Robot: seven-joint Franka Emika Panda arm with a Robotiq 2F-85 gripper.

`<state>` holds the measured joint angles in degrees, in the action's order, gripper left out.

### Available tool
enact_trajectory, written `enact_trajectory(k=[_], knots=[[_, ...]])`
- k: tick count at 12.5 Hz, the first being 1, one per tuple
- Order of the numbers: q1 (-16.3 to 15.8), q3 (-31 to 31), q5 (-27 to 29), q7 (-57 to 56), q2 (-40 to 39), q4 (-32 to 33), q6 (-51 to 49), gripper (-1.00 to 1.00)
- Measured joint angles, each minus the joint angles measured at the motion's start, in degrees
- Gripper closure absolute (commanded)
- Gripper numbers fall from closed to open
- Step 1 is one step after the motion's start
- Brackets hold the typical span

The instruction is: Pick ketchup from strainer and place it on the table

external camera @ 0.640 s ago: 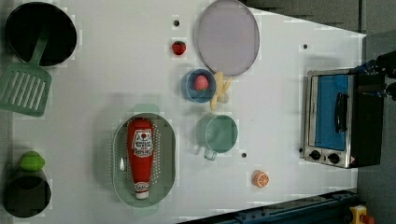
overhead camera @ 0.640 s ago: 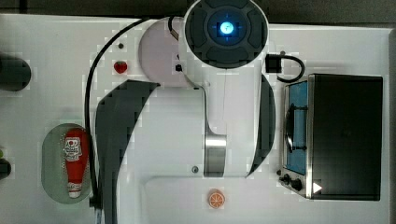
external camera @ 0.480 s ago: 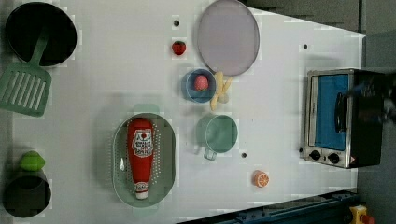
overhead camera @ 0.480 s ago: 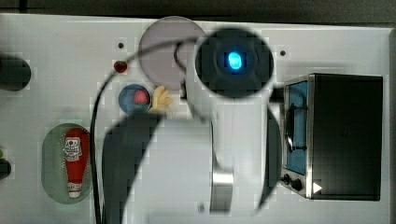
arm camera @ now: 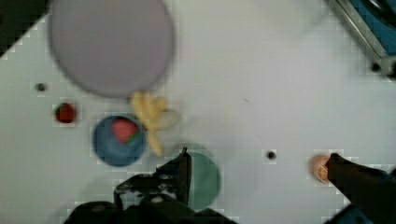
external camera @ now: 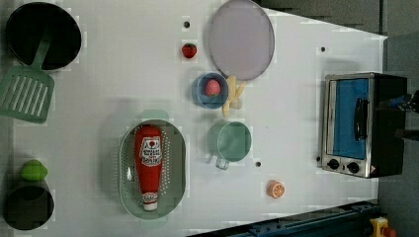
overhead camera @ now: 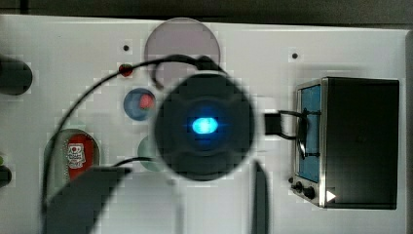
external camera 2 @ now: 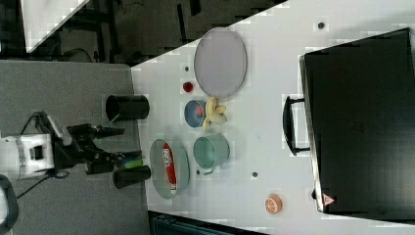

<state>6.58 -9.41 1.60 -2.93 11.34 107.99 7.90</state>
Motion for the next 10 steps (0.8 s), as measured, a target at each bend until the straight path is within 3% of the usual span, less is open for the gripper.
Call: enact_trajectory(k=[4, 7, 10], knots=[[-0.6, -14.1, 0.0, 0.0, -5.5, -0.4, 5.0, -1.0], [-3.6, -24.9, 0.5, 0.0, -11.3, 0.6, 8.7, -1.0], [-7.0, -30.6, 1.2, 0.2, -15.8, 2.2, 13.1, -1.0]])
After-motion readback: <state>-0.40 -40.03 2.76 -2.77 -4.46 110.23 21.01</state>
